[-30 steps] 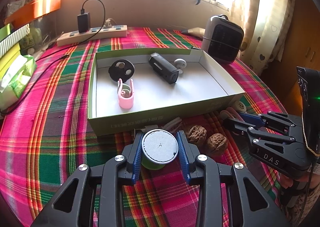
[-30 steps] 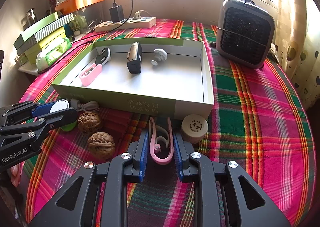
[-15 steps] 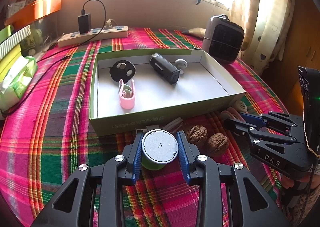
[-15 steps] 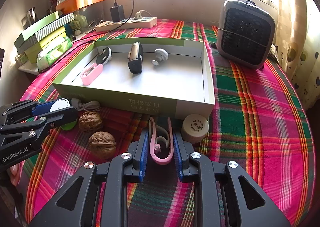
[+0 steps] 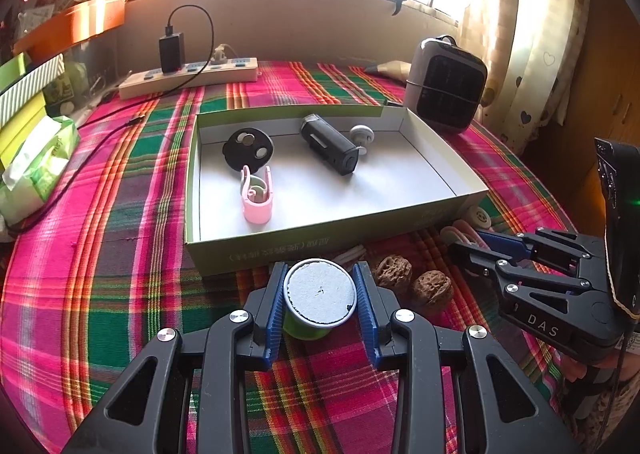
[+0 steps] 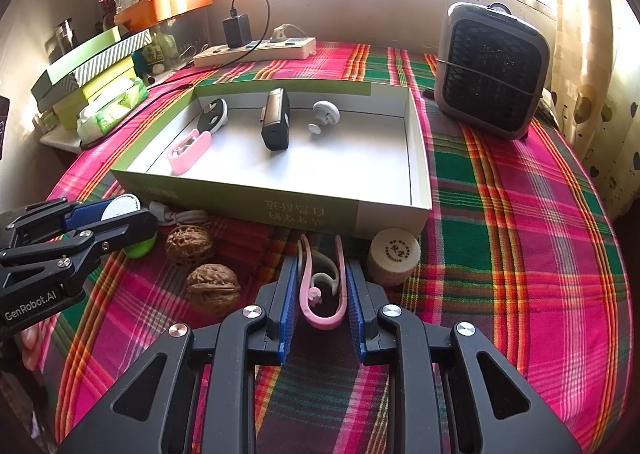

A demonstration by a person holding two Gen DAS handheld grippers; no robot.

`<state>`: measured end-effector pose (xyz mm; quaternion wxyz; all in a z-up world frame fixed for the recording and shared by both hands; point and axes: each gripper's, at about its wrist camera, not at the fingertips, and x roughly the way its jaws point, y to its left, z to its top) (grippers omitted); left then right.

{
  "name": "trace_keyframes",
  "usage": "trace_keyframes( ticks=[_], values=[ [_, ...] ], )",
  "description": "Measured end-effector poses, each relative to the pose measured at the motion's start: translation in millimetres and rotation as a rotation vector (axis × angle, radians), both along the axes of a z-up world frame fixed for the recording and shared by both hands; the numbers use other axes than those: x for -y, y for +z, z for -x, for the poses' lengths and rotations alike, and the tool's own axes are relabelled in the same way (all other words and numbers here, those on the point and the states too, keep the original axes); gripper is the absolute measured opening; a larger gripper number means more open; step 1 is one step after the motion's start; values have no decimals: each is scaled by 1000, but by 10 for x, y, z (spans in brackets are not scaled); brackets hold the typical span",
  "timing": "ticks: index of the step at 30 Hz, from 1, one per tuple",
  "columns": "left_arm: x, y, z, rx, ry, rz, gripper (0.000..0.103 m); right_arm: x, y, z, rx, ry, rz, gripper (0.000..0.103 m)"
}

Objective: Organize objects
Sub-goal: 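Lift the tape roll with the left tool while the right tool lifts the pink hook, then carry the tape roll into the white box with the left tool while the right tool carries the hook there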

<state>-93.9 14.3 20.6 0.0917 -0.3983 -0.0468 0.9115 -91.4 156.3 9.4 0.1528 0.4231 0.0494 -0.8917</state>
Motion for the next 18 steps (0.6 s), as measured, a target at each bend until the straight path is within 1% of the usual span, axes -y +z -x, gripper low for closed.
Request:
trace_keyframes(
  ticks=[11,18],
  values=[
    [29,126,-41,-26,3,-6,31,-7,82,-22,-17,3,26,25],
    [48,241,-9,-46,6,-7,31,-18,199,-10,-36,7,43,25]
  ],
)
